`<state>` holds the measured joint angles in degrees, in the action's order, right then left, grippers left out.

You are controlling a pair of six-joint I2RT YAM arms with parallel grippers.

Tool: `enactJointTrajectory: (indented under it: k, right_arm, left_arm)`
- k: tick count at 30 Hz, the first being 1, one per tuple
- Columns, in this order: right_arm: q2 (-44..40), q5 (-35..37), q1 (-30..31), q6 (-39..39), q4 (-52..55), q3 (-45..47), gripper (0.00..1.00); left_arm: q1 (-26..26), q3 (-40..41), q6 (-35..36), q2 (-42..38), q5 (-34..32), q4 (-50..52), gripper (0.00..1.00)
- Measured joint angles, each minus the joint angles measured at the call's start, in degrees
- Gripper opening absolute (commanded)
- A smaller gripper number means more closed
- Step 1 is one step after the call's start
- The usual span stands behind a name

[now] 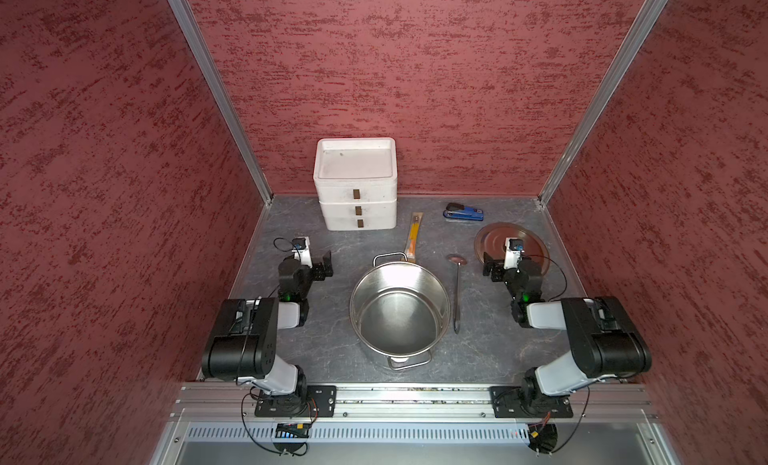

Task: Stir the soup with a spoon
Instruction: Reset both arms

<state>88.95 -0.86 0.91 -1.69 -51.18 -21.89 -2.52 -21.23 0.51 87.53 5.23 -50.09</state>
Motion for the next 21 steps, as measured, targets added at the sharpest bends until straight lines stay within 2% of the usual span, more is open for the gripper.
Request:
enactJointTrajectory:
  k: [21]
  right_arm:
    - [0.00, -0.02, 0.00, 0.00, 0.07, 0.00, 0.98]
  left_arm:
    - [-0.28, 0.00, -0.04, 0.00, -0.37, -0.02, 1.00]
